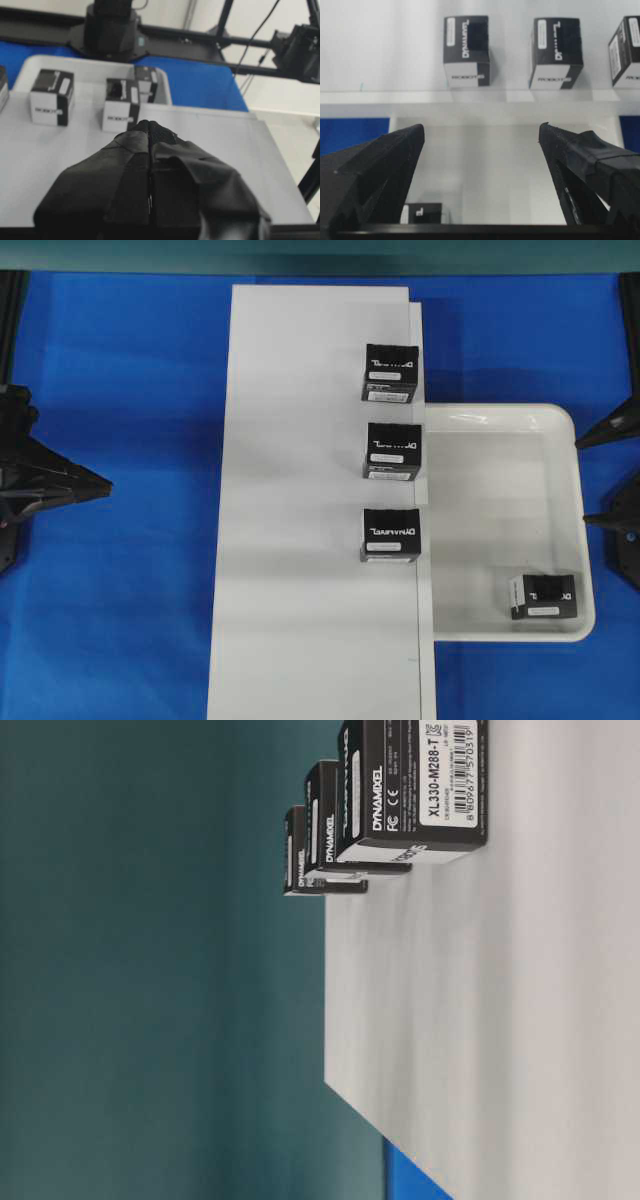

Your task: Place the box from the white plastic tray onto the white base.

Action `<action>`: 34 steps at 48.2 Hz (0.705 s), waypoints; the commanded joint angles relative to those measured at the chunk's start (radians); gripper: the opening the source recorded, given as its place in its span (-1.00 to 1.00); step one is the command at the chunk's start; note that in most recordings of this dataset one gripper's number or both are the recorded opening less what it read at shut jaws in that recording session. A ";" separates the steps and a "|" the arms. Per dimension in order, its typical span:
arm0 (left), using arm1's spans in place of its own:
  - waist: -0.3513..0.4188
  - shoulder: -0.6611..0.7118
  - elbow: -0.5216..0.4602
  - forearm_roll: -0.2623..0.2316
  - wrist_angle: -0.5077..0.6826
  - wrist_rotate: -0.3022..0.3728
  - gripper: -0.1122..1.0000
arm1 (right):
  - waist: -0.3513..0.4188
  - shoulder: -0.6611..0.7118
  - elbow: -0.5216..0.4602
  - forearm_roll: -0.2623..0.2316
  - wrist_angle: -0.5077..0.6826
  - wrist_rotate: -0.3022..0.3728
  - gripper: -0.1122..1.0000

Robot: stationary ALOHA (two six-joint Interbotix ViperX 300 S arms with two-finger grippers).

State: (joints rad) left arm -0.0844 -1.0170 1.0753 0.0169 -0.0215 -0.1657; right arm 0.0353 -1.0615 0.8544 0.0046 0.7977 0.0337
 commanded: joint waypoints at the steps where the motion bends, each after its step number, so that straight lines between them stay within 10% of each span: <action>1: -0.005 0.003 -0.034 0.002 -0.005 0.002 -0.93 | -0.002 -0.014 0.006 -0.002 -0.015 0.000 0.98; 34: -0.011 0.003 -0.049 0.002 -0.005 0.026 -0.93 | -0.058 -0.161 0.066 -0.002 -0.044 0.000 0.98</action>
State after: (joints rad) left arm -0.0936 -1.0186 1.0554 0.0153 -0.0215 -0.1411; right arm -0.0092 -1.2057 0.9158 0.0031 0.7547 0.0337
